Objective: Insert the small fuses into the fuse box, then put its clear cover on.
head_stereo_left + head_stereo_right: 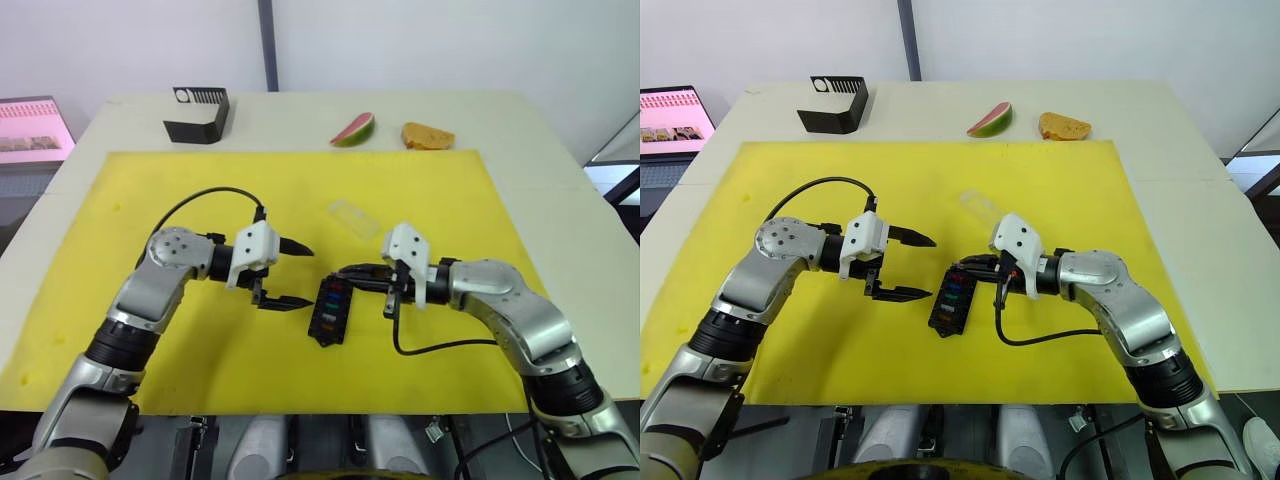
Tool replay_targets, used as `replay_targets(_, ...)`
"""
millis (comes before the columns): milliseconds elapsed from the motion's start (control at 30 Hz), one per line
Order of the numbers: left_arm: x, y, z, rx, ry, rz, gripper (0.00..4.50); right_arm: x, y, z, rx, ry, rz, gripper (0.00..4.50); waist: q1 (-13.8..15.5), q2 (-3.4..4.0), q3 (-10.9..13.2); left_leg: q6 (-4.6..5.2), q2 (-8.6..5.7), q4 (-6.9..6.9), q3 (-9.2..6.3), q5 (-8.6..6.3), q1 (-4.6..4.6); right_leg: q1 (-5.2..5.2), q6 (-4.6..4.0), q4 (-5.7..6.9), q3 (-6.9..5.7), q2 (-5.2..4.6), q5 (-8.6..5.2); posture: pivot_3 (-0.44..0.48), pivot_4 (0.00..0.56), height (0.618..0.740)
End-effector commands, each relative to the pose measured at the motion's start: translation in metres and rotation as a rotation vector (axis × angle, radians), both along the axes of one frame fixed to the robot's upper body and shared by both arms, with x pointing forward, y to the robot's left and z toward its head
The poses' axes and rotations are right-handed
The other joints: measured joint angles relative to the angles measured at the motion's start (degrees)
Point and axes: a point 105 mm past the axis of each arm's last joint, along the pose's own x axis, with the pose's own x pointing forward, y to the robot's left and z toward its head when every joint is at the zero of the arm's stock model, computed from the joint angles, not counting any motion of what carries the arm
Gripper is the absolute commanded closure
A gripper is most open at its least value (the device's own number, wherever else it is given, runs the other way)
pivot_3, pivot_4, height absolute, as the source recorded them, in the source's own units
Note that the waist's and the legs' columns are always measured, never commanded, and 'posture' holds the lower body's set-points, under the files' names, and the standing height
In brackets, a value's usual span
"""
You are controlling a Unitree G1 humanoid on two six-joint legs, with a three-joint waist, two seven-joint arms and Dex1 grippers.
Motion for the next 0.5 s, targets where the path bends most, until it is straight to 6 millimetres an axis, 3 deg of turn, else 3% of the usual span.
replay_targets(33,0.0016,-0.0001,0.0084,-0.014,-0.039,-0.003,0.0,-0.0012,0.0018,0.0057,0.016,-0.026,0.014,4.5,0.01,0.0,0.0,0.0,0.0,0.0,0.0,0.0,0.0,0.0,0.0,0.0,0.0,0.0,0.0,0.0,0.15,0.74)
replay_targets(500,0.0023,0.0007,0.0088,-0.012,-0.044,0.003,0.0,0.0016,0.0027,0.0002,0.013,-0.017,0.008,4.5,0.0,0.0,0.0,0.0,0.0,0.0,0.0,0.0,0.0,0.0,0.0,0.0,0.0,0.0,0.0,0.0,0.15,0.74)
